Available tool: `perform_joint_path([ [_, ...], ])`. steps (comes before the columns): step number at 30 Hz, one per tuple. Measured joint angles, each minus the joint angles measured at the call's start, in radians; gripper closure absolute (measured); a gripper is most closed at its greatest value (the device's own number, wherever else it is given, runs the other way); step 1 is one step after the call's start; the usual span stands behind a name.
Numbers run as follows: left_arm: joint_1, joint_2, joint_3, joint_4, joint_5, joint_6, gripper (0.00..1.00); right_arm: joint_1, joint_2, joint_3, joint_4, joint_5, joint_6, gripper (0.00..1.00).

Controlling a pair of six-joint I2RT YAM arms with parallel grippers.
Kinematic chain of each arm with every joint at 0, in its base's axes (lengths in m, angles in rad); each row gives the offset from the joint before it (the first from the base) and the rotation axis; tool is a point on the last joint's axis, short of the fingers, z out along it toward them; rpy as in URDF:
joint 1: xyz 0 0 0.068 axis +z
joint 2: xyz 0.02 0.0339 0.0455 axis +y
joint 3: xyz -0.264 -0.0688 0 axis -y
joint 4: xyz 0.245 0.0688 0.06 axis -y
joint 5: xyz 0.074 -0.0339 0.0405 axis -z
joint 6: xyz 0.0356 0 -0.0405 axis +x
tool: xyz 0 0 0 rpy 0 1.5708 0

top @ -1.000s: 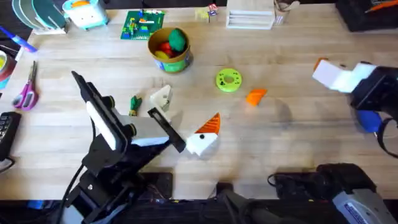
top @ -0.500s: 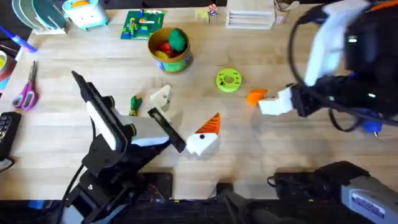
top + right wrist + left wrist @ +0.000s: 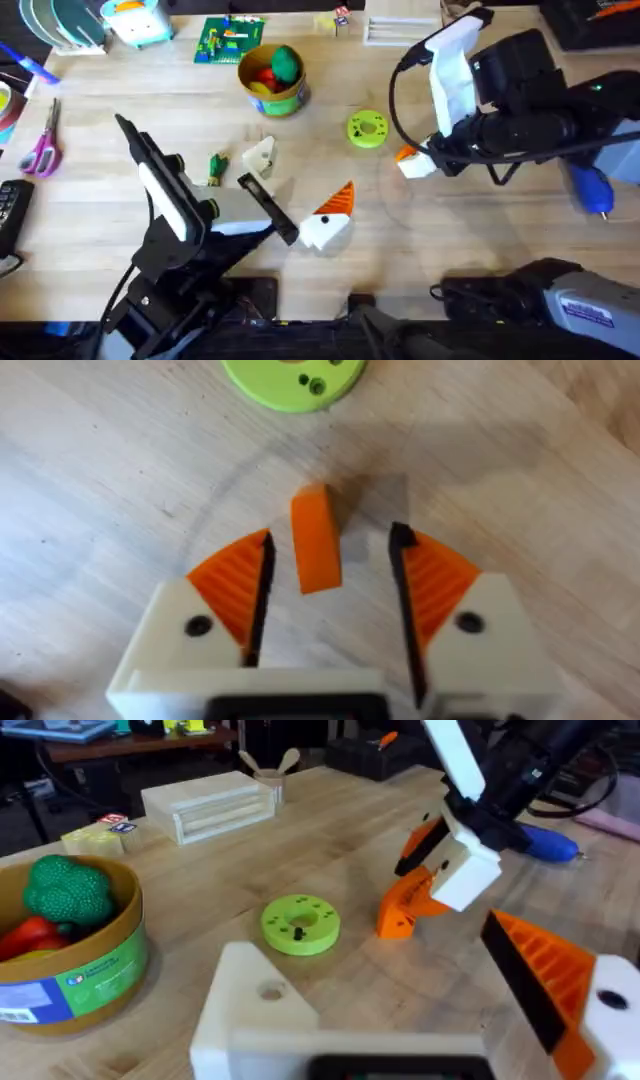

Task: Pick up the gripper from the table and insert it into the empty holder that is missing its gripper. Then pick up a screw, insert it into the mounting hole, and use the screwdriver to tighten it. Finally, clean up the table by picking up the vegetable and placing it into the bucket.

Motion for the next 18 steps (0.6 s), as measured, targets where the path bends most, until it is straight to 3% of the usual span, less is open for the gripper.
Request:
perform_joint_path([
  [1,0.000,0.000,0.000,0.000,0.000,0.000,0.009,0.000,0.000,0.000,0.017,0.006,-0.006,0.563],
  [3,0.000,0.000,0.000,0.000,0.000,0.000,0.008,0.000,0.000,0.000,0.016,0.010,-0.008,0.827],
  [5,0.000,0.000,0.000,0.000,0.000,0.000,0.008,0.000,0.000,0.000,0.018,0.013,-0.009,0.974],
  [12,0.000,0.000,0.000,0.000,0.000,0.000,0.008,0.000,-0.019,0.022,-0.048,0.017,0.010,0.989],
  [18,0.000,0.000,0.000,0.000,0.000,0.000,0.009,-0.003,-0.138,0.158,-0.128,0.012,0.092,0.992],
])
